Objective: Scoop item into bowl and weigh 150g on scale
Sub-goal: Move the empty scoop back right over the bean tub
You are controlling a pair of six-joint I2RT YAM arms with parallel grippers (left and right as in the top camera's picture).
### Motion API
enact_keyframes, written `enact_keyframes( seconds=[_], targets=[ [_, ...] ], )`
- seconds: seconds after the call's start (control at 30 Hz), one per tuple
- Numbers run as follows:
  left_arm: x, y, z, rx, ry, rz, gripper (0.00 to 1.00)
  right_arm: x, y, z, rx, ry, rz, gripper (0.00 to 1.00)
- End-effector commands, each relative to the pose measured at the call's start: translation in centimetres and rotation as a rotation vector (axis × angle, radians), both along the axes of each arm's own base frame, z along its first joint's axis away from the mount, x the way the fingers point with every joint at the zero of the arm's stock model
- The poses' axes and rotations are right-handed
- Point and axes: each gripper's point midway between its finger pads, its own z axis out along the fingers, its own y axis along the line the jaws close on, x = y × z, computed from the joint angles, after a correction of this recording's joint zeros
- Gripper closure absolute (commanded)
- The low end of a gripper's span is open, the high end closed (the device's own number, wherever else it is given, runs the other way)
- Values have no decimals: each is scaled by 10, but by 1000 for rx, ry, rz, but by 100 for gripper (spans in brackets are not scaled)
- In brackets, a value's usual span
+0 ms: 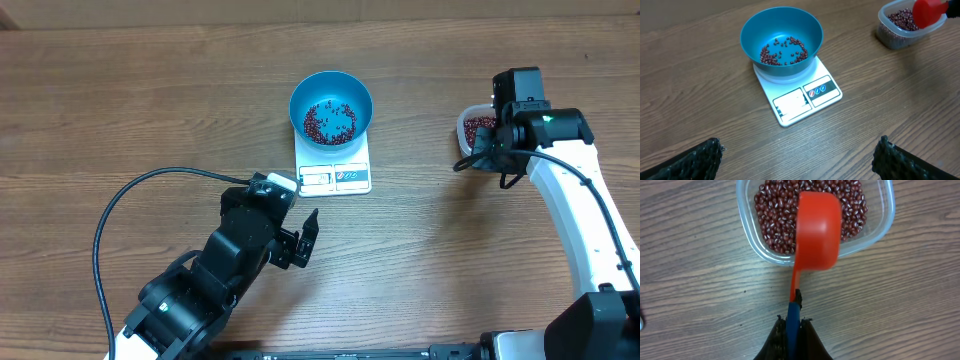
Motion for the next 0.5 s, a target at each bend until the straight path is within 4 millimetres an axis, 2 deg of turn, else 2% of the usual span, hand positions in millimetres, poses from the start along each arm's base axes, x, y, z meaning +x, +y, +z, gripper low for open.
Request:
enact_keyframes(
  seconds=[0.0,0.23,0.37,0.47],
  targets=[
    [0,2,-1,16,-8,-3,0,-1,-1,-2,0,3,-6,96],
    [0,2,-1,16,-8,-3,0,3,-1,-1,0,-15,-6,81],
    [0,2,-1,16,-8,-3,0,6,-1,0,1,-28,-6,87],
    [0,2,-1,16,-8,-3,0,9,-1,1,2,-40,-6,87]
  ],
)
